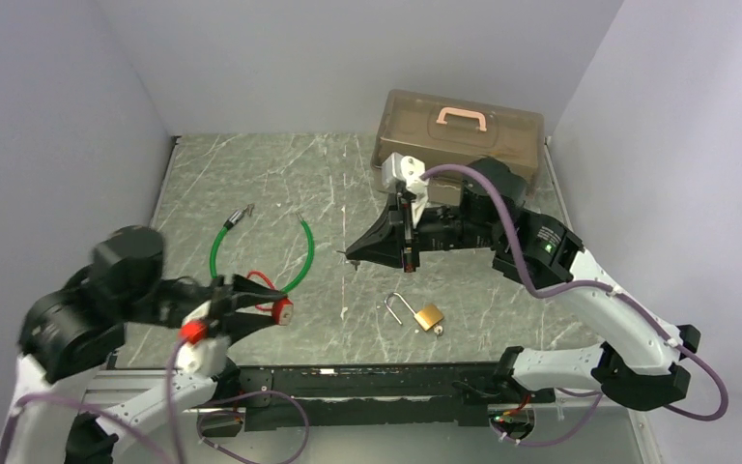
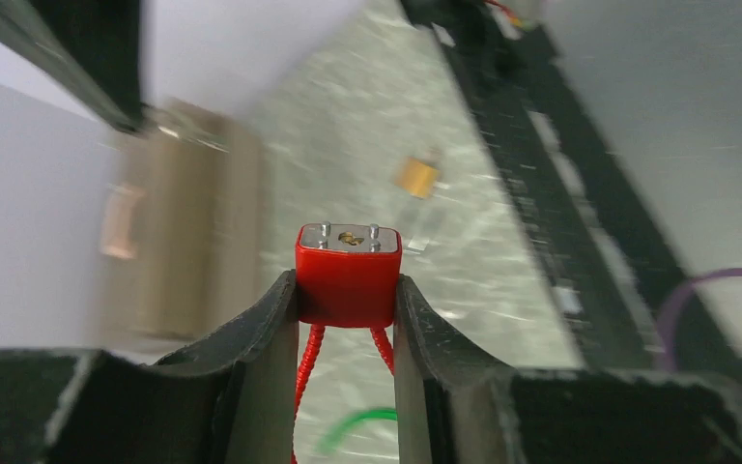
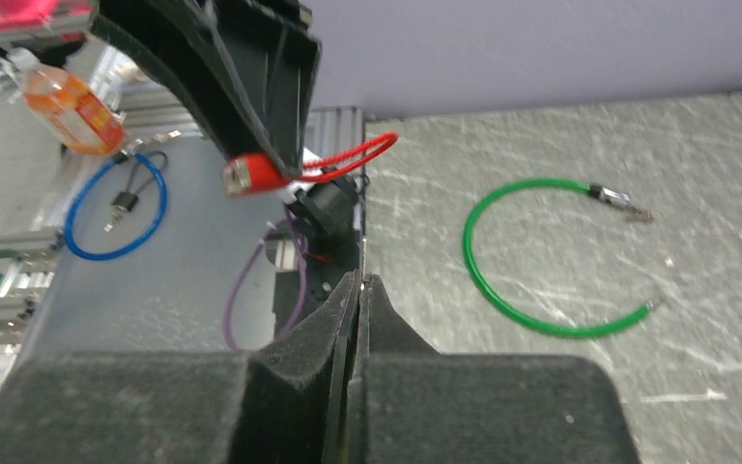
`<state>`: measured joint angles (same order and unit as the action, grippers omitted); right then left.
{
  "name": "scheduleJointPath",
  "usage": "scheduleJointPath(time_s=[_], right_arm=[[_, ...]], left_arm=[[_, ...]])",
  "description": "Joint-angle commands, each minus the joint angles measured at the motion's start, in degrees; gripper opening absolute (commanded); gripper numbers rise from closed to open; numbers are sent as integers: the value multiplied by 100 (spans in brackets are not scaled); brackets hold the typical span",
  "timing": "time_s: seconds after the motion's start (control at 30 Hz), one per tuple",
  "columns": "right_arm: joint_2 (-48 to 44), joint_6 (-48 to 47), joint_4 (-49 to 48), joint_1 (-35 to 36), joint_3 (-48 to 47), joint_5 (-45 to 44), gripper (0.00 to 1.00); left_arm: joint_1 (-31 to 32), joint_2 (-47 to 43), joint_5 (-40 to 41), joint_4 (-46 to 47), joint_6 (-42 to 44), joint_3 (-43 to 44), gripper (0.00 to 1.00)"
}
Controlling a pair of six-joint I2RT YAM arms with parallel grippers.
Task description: Unlock with the key
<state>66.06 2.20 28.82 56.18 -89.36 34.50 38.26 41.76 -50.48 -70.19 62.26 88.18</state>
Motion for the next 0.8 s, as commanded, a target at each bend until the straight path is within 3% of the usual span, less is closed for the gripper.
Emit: scheduleJointPath(time_s=[0.0, 0.17, 0.3, 0.63, 0.77], right_arm=[[254, -698, 923, 37, -177, -494, 0], [327, -1445, 1539, 817, 74, -1784, 0], [335, -2058, 1874, 1737, 249, -3076, 0], [-210, -3276, 1745, 2779, 755, -4249, 0], [56, -3572, 2091, 3130, 546, -4425, 0]], left_arm=[[-27, 633, -223, -1014, -906, -566, 0], [-150, 1446, -1444, -1923, -709, -999, 0], [-327, 1895, -1934, -2020, -840, -1311, 0], [-332, 2470, -2313, -2027, -1254, -1421, 0], [-294, 2822, -2291, -2033, -1481, -1257, 0]])
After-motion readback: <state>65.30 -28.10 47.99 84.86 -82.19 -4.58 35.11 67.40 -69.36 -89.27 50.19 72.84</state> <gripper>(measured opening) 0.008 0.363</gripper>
